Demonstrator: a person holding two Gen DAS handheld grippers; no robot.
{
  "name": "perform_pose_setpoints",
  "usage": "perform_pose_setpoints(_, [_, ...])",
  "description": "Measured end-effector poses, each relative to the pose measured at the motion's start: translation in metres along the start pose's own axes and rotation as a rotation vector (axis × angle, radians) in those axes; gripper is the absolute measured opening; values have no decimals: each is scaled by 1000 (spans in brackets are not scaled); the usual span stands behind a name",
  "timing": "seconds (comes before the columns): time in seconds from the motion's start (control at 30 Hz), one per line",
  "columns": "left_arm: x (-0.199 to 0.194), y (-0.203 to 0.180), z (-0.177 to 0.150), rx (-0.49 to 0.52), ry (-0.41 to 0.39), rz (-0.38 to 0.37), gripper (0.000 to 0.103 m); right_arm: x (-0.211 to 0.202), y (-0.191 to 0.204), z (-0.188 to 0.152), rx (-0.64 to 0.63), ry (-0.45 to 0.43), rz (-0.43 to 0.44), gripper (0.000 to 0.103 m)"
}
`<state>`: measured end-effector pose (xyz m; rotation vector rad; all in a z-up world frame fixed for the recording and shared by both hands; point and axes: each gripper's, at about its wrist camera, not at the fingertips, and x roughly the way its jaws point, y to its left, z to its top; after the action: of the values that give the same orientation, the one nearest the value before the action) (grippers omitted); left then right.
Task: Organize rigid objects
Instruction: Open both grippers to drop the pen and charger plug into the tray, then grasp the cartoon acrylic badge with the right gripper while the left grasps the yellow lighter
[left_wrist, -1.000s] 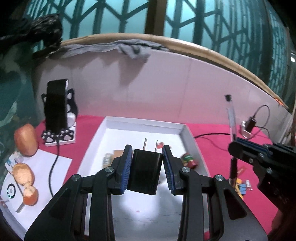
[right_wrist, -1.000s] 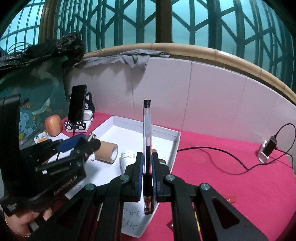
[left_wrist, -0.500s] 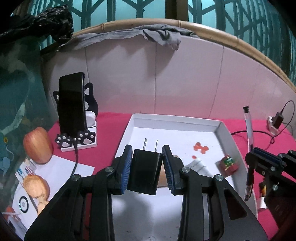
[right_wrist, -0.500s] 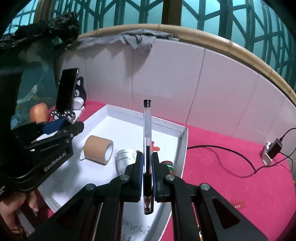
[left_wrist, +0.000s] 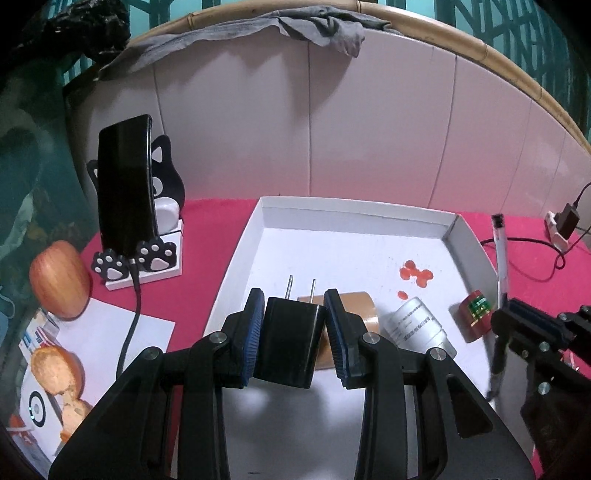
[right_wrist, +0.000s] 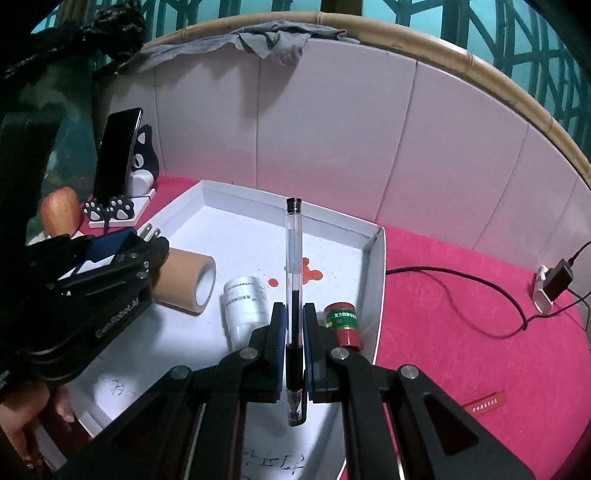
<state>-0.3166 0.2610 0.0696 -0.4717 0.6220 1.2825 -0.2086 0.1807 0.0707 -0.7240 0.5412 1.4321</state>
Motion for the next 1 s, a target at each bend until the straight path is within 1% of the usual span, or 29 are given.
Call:
perform_pose_setpoints(0.23, [1,0,1,-4,8,8,33,1,2,1,-3,3,4,7])
perform_pose_setpoints(0.33, [2,2,2,-20,14,7,33,1,2,1,-2,2,7,8])
perform_pose_setpoints(0.4, [1,4,3,-33,6,13,38,1,1,1,8,-1,11,8])
perform_pose_setpoints(0.43, [-1,5,3,-37,0,12,54,0,1,1,15,-5,15,8])
perform_pose_setpoints(0.47, [-3,6,4,-45,-9,10,80,0,0,0,18,-8,16,10])
perform_pose_setpoints(0.5, [-5,7,4,-54,-24,14,88,0,1,0,18,-11,11,23])
perform_pose_setpoints(0.53, [-8,9,5,-64,-38,26,92,-1,1,0,17,-15,10,35])
perform_pose_setpoints(0.57, [-12,11,6,-79,-50,44,92,-2,2,0,19,-20,13,71])
perform_pose_setpoints(0.6, [-14,13,7,-93,-53,53,92,-3,1,0,25,-30,15,94])
perform_pose_setpoints(0.77, [-39,26,4,-171,-119,35,92,-20,-1,-1,40,-94,8,95])
perform_pose_setpoints(0.87, [-55,24,1,-183,-151,5,92,-33,-13,-6,70,-124,9,95])
perform_pose_setpoints(1.0, [-75,7,-5,-147,-181,-64,92,-53,-58,-26,145,-139,-9,95])
